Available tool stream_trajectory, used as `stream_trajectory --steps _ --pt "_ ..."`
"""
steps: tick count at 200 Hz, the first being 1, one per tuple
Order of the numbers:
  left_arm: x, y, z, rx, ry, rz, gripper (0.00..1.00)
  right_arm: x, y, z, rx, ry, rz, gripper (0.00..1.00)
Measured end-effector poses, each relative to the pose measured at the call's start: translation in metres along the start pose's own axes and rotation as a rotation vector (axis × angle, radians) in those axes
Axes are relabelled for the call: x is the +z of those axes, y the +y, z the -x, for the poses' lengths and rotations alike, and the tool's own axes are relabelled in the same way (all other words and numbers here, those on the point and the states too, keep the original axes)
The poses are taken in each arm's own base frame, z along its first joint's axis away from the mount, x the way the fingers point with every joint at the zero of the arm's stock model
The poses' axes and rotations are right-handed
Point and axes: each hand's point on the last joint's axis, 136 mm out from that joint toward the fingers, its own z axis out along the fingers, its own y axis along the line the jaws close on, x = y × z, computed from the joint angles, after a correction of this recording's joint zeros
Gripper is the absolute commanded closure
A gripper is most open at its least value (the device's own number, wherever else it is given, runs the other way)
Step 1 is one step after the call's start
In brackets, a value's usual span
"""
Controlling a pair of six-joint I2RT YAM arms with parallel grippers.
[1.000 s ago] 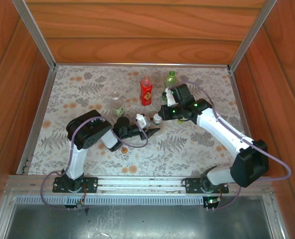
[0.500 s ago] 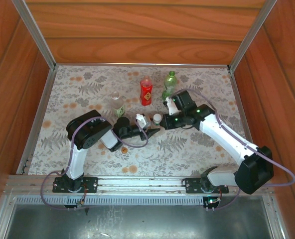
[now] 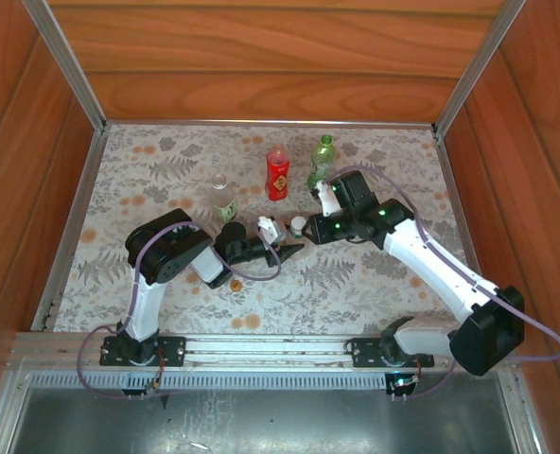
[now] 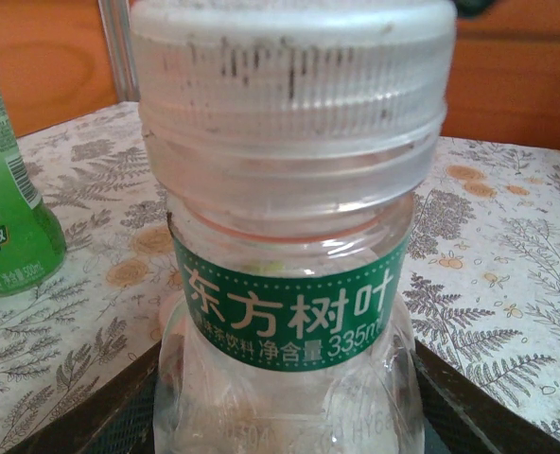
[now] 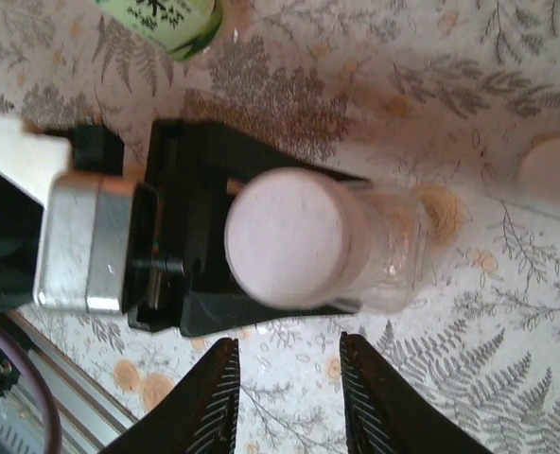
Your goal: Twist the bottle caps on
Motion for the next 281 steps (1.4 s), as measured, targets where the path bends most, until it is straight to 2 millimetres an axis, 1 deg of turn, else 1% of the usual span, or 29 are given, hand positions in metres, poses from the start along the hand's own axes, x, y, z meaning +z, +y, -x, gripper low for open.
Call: stream_trajectory --steps 15,29,48,67,110,143,156,167,180,189,204,216,245,258,281 --pt "0.0 0.0 0.0 0.001 0.0 0.0 0.44 0.005 -0.001 0.013 0.003 -0.009 -0.005 0.7" --pt "-0.001 0.0 0.0 0.0 0.002 0.0 0.44 0.011 -0.004 0.02 0.008 -0.007 -0.012 0.72" --pt "-0.001 0.0 0.0 0.002 0.004 0.0 0.44 0.017 -0.01 0.021 0.021 0.005 -0.022 0.76" --pt "-0.001 0.0 0.0 0.001 0.005 0.002 0.44 0.016 -0.01 0.021 0.023 0.005 -0.013 0.78" --pt "-0.003 0.0 -0.001 0.007 0.009 0.008 0.44 0.011 -0.004 0.002 0.031 0.018 0.055 0.79" --pt "-0.003 0.0 -0.001 0.002 0.01 0.008 0.44 0.012 0.007 -0.02 0.045 0.084 0.135 0.79" --pt "-0.003 0.0 -0.001 0.002 0.01 0.008 0.44 0.009 0.008 -0.023 0.042 0.081 0.142 0.79" --pt "-0.003 0.0 -0.001 0.002 0.01 0.008 0.44 0.004 0.01 -0.021 0.032 0.06 0.14 0.76" --pt "-0.003 0.0 -0.001 0.002 0.01 0.008 0.44 -0.002 0.011 -0.015 0.021 0.026 0.133 0.67" --pt "-0.003 0.0 -0.001 0.003 0.009 0.008 0.44 -0.005 0.011 -0.01 0.009 -0.001 0.125 0.65" --pt "-0.003 0.0 0.0 0.003 0.009 0.007 0.44 -0.007 0.01 0.0 -0.001 -0.035 0.108 0.65" --pt "-0.003 -0.001 0.0 0.003 0.009 0.006 0.44 -0.005 0.007 0.009 0.0 -0.048 0.095 0.68" --pt "-0.004 -0.001 0.0 0.002 0.01 0.004 0.44 0.008 0.0 0.029 0.014 -0.052 0.078 0.7" --pt "-0.004 -0.001 0.0 0.002 0.011 0.004 0.44 0.015 -0.004 0.032 0.021 -0.043 0.074 0.72" --pt "-0.005 -0.002 0.0 0.002 0.012 0.003 0.44 0.022 -0.009 0.029 0.031 -0.018 0.069 0.76"
